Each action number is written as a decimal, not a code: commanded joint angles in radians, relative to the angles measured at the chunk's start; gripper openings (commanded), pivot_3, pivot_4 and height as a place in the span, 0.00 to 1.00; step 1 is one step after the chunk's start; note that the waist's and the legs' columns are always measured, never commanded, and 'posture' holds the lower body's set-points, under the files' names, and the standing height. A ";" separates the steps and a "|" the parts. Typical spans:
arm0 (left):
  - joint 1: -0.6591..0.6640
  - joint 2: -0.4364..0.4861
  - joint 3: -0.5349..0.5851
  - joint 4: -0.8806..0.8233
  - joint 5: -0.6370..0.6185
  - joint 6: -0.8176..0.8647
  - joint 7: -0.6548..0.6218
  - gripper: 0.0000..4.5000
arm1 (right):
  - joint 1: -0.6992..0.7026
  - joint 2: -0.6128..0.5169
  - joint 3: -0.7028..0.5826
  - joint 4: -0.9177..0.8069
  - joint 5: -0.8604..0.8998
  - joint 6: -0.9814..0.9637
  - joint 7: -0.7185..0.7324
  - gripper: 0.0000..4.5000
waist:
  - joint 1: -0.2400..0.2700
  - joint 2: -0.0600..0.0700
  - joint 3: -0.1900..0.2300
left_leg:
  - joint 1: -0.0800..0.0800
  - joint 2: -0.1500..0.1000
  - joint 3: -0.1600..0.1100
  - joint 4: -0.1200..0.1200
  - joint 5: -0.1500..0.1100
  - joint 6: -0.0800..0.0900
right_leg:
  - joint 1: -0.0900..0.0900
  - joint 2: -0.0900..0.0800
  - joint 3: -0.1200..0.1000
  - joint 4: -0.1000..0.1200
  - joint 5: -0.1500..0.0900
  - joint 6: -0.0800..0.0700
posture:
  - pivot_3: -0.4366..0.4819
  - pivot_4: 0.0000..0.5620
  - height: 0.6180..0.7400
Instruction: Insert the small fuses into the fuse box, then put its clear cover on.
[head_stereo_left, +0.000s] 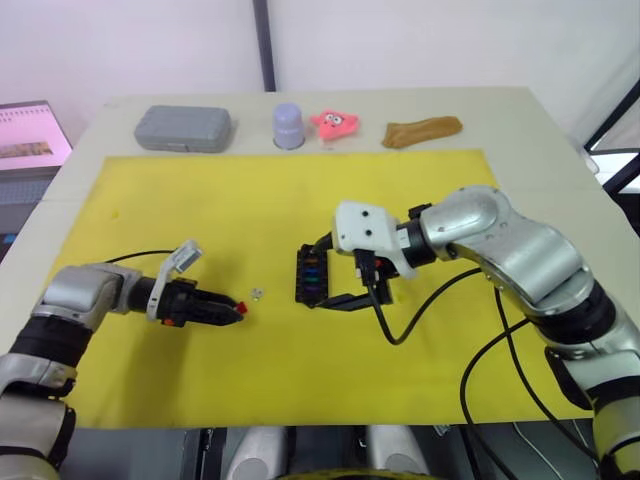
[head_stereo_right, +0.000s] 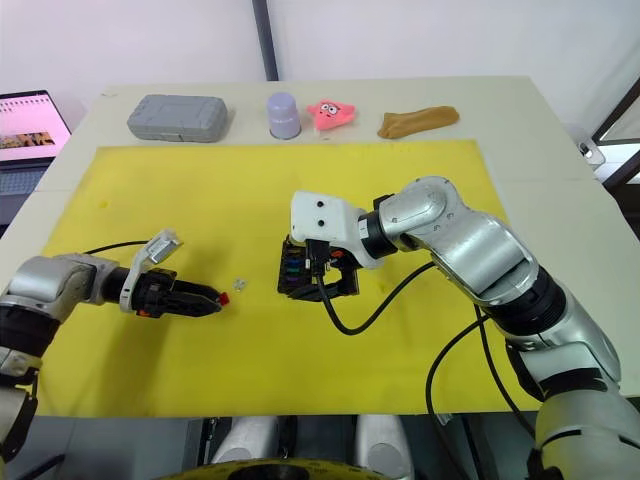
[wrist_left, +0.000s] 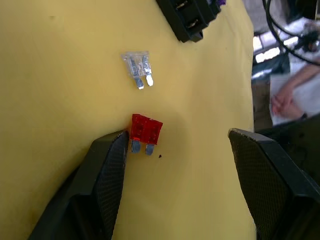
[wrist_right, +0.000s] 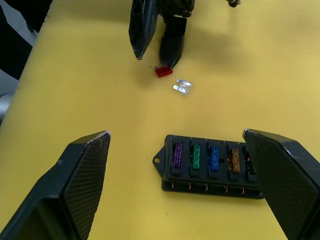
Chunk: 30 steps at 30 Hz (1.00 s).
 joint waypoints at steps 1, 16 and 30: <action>-0.044 -0.004 -0.028 0.093 0.099 -0.082 -0.002 0.75 | -0.021 0.004 -0.015 -0.020 -0.002 -0.014 0.002 1.00 | 0.006 0.000 0.000 | 0.000 0.000 0.000 0.000 0.000 0.000 | 0.000 0.000 0.000 0.000 0.000 0.000 | 0.48 0.27 1.00; -0.187 -0.064 -0.101 0.270 0.144 -0.190 -0.060 0.55 | -0.015 0.000 -0.019 -0.033 -0.005 -0.007 -0.002 1.00 | 0.020 0.000 0.000 | 0.000 -0.002 0.001 0.000 0.007 0.003 | 0.003 0.000 -0.001 -0.001 0.007 0.000 | 0.48 0.27 1.00; -0.166 -0.046 -0.105 0.217 0.093 -0.178 -0.060 0.23 | -0.017 -0.004 -0.010 -0.031 -0.015 -0.012 0.005 1.00 | 0.004 0.000 0.000 | -0.004 -0.001 0.000 0.000 0.007 0.002 | -0.001 0.000 -0.001 -0.003 0.007 0.000 | 0.48 0.27 1.00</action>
